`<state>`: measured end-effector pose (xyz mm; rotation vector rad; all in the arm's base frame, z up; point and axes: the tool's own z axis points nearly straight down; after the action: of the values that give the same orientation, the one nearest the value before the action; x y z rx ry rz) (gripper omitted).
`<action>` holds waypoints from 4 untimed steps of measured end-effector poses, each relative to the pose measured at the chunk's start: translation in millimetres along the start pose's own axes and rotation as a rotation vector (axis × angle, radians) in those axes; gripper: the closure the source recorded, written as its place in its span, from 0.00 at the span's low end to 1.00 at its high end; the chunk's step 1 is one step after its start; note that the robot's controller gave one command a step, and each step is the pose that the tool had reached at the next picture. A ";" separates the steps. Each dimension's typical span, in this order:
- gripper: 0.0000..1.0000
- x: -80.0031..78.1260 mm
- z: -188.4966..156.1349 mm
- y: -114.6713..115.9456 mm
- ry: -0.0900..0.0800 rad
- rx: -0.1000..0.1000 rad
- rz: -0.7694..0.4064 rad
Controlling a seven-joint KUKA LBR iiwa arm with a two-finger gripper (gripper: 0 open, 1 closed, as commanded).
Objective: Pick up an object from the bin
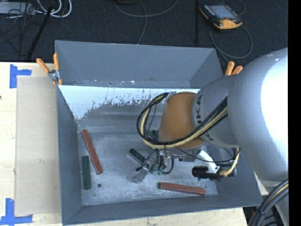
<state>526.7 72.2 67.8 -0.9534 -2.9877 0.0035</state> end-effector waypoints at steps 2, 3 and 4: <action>1.00 0.0 -0.1 0.3 -0.003 -0.004 0.003; 1.00 0.1 -1.8 0.4 -0.003 -0.004 0.005; 1.00 -0.4 -59.7 0.9 -0.007 -0.007 0.003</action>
Offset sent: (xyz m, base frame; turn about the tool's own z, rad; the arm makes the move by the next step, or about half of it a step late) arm 0.0000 0.0000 0.0000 0.0000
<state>527.9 72.8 127.5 -0.9607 -2.9949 -0.0030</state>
